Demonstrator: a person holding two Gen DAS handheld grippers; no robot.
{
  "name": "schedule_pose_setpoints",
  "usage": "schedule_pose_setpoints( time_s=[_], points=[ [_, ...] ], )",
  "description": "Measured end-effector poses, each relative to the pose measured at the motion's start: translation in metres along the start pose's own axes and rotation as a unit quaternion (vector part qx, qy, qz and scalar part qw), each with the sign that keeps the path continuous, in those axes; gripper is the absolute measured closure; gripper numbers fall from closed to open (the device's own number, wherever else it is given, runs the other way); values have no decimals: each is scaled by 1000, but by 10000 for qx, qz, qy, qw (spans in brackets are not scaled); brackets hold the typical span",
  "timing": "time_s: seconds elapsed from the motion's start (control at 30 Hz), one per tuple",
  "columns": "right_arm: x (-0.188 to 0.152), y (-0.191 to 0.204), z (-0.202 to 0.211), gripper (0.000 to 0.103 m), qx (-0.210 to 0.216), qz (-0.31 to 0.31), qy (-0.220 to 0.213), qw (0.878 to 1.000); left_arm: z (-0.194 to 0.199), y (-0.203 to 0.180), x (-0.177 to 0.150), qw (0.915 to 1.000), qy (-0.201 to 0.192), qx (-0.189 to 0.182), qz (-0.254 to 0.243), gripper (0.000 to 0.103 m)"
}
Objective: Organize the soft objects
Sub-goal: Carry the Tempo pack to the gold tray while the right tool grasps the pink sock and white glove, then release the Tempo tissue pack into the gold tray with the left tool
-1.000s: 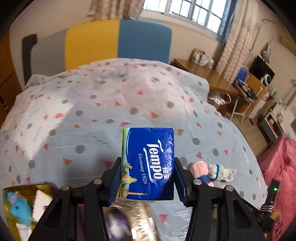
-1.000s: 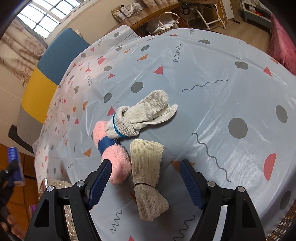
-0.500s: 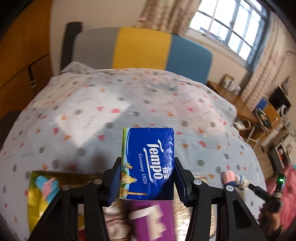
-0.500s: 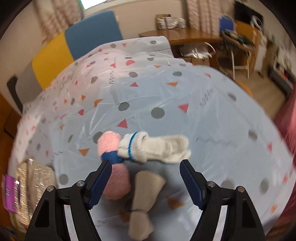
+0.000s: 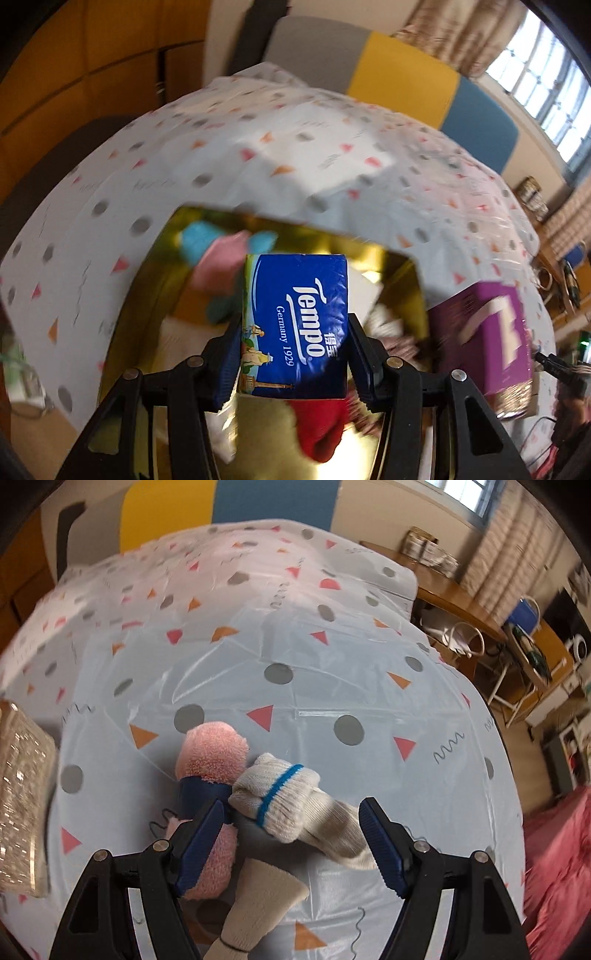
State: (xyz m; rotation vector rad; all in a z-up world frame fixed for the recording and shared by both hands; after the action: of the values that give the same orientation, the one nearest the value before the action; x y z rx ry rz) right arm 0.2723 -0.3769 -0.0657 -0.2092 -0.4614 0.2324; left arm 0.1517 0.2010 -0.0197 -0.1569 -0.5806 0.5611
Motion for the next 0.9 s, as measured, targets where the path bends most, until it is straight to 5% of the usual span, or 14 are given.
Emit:
schedule_pose_setpoints(
  time_s=[0.23,0.53,0.9],
  points=[
    [-7,8,-35,58,-399,267,404,9980,-3,46,-27,9988,-77,454,192,50],
    [-18,4,-41,59,-581,-9,22,9983,-12,86,-42,9935,-259,1043,365,49],
    [-22,11,-38,59,-693,93,-96,9975,-20,69,-5,9923,-617,1067,86,49]
  ],
)
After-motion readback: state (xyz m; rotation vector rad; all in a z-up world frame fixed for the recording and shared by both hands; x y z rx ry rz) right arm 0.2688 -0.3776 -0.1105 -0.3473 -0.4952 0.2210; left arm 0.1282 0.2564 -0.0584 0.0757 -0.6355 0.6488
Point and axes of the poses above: each gripper's, at about its wrist camera, not at the fingertips, and z roughly against the way its jaws point, y to its left, x to its top, the point moved 2 cm from there along -z, roughly the way its jaws point, and after that the axes turned 10 degrees about z, right-handed, at the moved point
